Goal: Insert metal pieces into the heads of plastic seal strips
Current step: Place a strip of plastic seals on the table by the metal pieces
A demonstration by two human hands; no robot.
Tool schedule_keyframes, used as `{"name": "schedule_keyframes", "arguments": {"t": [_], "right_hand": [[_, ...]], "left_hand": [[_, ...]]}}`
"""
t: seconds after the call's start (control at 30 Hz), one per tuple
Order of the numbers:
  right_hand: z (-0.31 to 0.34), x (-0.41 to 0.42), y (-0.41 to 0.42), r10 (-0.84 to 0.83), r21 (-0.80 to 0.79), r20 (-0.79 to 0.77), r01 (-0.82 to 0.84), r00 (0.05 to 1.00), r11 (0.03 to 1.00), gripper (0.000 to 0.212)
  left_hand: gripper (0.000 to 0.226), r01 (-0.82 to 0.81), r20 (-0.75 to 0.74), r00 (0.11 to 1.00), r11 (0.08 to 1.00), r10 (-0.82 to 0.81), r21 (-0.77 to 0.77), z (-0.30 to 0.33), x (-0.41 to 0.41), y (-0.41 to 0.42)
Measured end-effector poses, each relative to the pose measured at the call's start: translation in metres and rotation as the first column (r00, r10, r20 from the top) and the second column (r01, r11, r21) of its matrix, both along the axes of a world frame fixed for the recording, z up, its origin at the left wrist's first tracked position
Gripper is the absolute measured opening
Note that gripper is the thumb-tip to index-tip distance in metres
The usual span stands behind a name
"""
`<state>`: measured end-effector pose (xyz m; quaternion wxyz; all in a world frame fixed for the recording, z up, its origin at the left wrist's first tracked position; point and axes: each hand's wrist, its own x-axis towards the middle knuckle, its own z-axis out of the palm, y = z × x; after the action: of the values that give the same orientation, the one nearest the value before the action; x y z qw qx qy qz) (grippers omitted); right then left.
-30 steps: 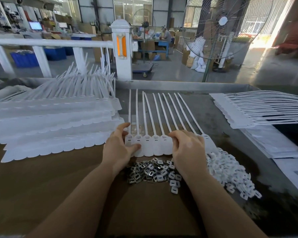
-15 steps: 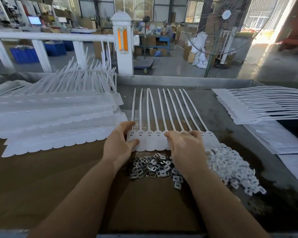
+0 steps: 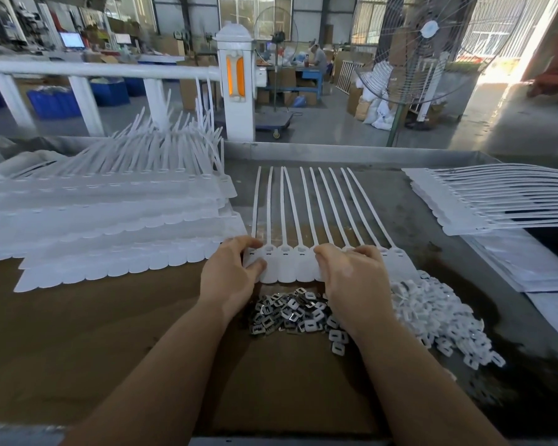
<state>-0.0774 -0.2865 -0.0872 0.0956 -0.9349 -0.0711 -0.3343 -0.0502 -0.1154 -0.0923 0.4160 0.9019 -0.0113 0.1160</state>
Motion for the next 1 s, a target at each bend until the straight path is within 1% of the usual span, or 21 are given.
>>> {"name": "schedule_keyframes", "arguments": {"t": [0.17, 0.3, 0.4, 0.47, 0.6, 0.7, 0.77, 0.83, 1.0], "right_hand": [[0.001, 0.001, 0.000, 0.009, -0.002, 0.031, -0.009, 0.999, 1.000, 0.018], [0.000, 0.002, -0.001, 0.019, 0.002, 0.032, -0.019, 0.999, 1.000, 0.018], [-0.001, 0.003, -0.001, 0.017, 0.002, 0.022, -0.017, 1.000, 1.000, 0.016], [-0.002, 0.003, -0.001, 0.022, 0.006, 0.028, -0.022, 0.999, 1.000, 0.016], [-0.002, 0.003, -0.002, 0.036, 0.022, 0.041, -0.037, 0.999, 0.999, 0.015], [-0.002, 0.004, -0.002, 0.048, 0.027, 0.046, -0.050, 0.998, 0.998, 0.013], [-0.002, 0.005, -0.003, 0.059, 0.027, 0.050, -0.060, 0.997, 0.998, 0.014], [-0.002, 0.005, -0.003, 0.062, 0.023, 0.052, -0.064, 0.997, 0.998, 0.013], [-0.003, 0.005, -0.003, 0.061, 0.007, 0.022, -0.061, 0.998, 0.998, 0.015]], "left_hand": [[0.018, 0.026, 0.034, 0.999, 0.999, -0.025, -0.029, 0.001, -0.001, 0.000], [0.010, 0.071, 0.078, 0.994, 0.997, -0.074, 0.036, 0.007, -0.005, -0.003], [0.018, 0.208, 0.102, 0.971, 0.974, -0.217, 0.088, 0.010, -0.009, -0.007], [0.018, 0.306, 0.102, 0.942, 0.942, -0.320, 0.135, 0.010, -0.009, -0.008], [0.020, 0.422, 0.053, 0.893, 0.873, -0.447, 0.243, 0.008, -0.008, -0.008], [0.017, 0.452, -0.018, 0.879, 0.821, -0.477, 0.349, 0.008, -0.006, -0.008], [0.017, 0.461, -0.045, 0.874, 0.797, -0.483, 0.390, 0.007, -0.004, -0.009], [0.016, 0.467, -0.055, 0.872, 0.794, -0.486, 0.389, 0.007, -0.003, -0.009], [0.008, 0.462, -0.048, 0.880, 0.828, -0.473, 0.317, 0.006, -0.003, -0.008]]}}
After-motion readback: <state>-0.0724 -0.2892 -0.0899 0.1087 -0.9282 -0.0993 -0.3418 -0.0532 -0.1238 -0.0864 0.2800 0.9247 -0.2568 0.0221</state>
